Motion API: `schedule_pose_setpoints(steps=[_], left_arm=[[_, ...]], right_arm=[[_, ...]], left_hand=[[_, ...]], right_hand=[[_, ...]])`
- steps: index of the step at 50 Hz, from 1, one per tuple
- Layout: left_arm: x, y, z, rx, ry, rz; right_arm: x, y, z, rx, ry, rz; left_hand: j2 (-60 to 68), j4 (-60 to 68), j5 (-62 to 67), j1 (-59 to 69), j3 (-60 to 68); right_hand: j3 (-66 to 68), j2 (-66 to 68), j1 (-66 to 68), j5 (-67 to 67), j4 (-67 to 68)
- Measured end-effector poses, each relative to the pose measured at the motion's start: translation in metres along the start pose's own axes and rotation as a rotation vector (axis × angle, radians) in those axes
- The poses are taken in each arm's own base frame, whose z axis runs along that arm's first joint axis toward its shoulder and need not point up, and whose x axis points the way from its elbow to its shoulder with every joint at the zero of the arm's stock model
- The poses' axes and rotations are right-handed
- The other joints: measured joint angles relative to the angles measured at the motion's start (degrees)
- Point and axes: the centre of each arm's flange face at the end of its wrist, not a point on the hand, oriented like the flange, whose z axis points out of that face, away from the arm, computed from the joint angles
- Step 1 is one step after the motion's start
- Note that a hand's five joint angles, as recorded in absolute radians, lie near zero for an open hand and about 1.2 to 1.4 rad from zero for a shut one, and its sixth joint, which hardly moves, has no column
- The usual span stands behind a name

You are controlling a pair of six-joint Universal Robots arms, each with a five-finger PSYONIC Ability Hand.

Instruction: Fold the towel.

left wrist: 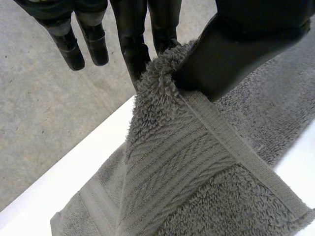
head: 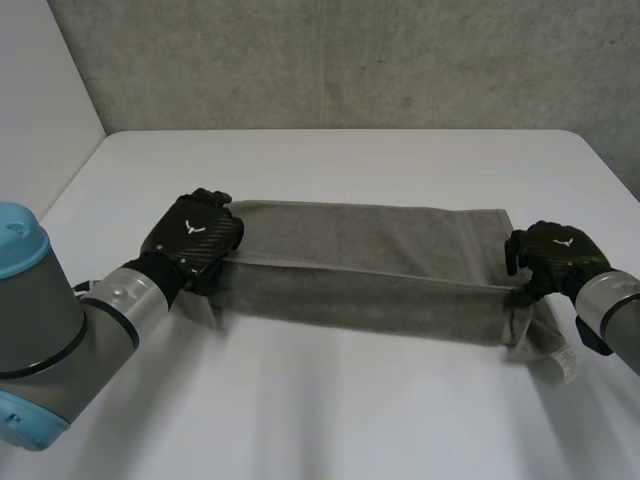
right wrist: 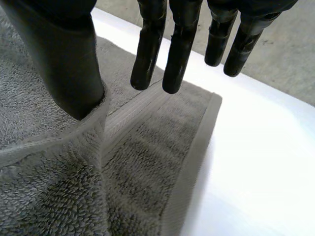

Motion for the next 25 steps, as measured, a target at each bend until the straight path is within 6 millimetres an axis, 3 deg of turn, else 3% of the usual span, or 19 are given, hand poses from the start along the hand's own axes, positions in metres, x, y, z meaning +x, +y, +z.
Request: schedule_pose_setpoints(steps=[8,15,17,21,23,25], left_arm=[[0.001,0.000,-0.003,0.000,0.001,-0.001],[0.002,0.001,-0.004,-0.006,0.005,-0.002],[0.002,0.001,-0.005,-0.008,0.006,-0.003],[0.003,0.000,-0.007,-0.016,0.007,-0.006],[0.002,-0.001,-0.010,-0.023,0.006,-0.010],[0.000,-0.003,-0.013,-0.030,0.002,-0.018]], right_arm=[[0.003,-0.005,-0.011,0.013,-0.017,-0.003],[-0.003,0.011,-0.013,-0.053,-0.051,-0.010],[-0.005,0.016,-0.013,-0.077,-0.062,-0.009],[-0.007,0.019,-0.015,-0.103,-0.087,0.000],[-0.006,0.016,-0.018,-0.105,-0.113,0.011],[-0.001,0.006,-0.023,-0.090,-0.142,0.023]], left_hand=[[0.0,0.0,0.0,0.0,0.0],[0.0,0.0,0.0,0.0,0.0],[0.0,0.0,0.0,0.0,0.0],[0.0,0.0,0.0,0.0,0.0],[0.0,0.0,0.0,0.0,0.0],[0.0,0.0,0.0,0.0,0.0]], right_hand=[[0.0,0.0,0.0,0.0,0.0],[0.0,1.1,1.2,1.7,0.0],[0.0,3.6,3.5,4.1,0.0],[0.0,21.0,20.9,21.3,0.0],[0.0,29.1,28.7,30.2,0.0],[0.0,29.1,28.7,30.6,0.0]])
